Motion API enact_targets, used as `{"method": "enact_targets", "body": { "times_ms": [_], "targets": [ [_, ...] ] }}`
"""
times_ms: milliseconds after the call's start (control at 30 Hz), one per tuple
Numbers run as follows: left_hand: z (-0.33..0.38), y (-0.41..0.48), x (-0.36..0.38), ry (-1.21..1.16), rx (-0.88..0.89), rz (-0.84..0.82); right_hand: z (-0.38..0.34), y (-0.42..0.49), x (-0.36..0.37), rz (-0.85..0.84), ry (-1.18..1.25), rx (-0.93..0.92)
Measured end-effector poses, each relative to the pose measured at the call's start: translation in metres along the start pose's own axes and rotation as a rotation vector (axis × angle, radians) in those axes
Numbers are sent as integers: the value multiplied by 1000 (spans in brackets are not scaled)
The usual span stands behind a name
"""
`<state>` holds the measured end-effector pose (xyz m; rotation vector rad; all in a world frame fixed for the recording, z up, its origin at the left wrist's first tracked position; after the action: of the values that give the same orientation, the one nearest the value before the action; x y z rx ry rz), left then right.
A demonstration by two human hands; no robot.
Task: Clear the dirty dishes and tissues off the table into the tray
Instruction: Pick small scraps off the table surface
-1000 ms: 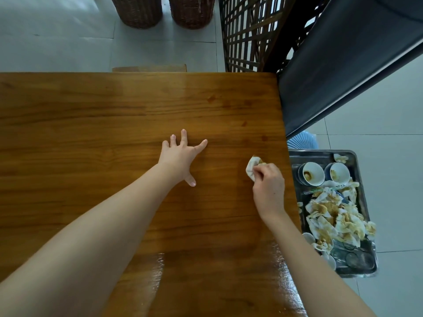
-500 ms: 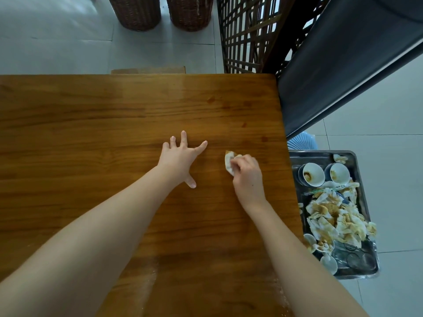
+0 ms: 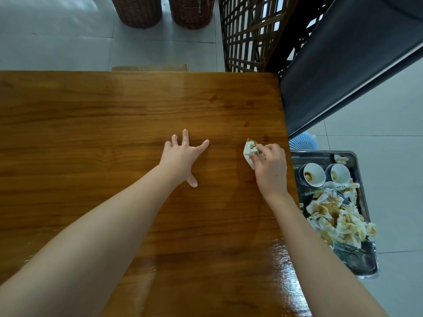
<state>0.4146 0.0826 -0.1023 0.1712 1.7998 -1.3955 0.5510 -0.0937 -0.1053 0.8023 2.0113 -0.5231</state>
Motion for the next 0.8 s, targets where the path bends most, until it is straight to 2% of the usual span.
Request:
{"method": "enact_targets", "body": {
  "times_ms": [133, 267, 367, 800],
  "targets": [
    [0, -1, 0, 7, 1, 2, -8, 7, 2, -113, -141, -175],
    [0, -1, 0, 4, 7, 7, -1, 5, 0, -217, -229, -271],
    [0, -2, 0, 5, 12, 9, 3, 6, -2, -248, -229, -285],
    [0, -1, -1, -1, 15, 0, 6, 13, 1, -152, 8, -194]
  ]
}}
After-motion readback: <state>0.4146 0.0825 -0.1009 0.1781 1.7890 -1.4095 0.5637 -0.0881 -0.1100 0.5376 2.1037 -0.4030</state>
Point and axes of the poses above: each hand's wrist, its own y-axis towards the middle knuckle, its own x-axis out of the palm, z = x × y, the point moved 1 cm from there along y, towards the middle knuckle, and after that the axes turned 10 degrees about -z, right-handed, at the moved point
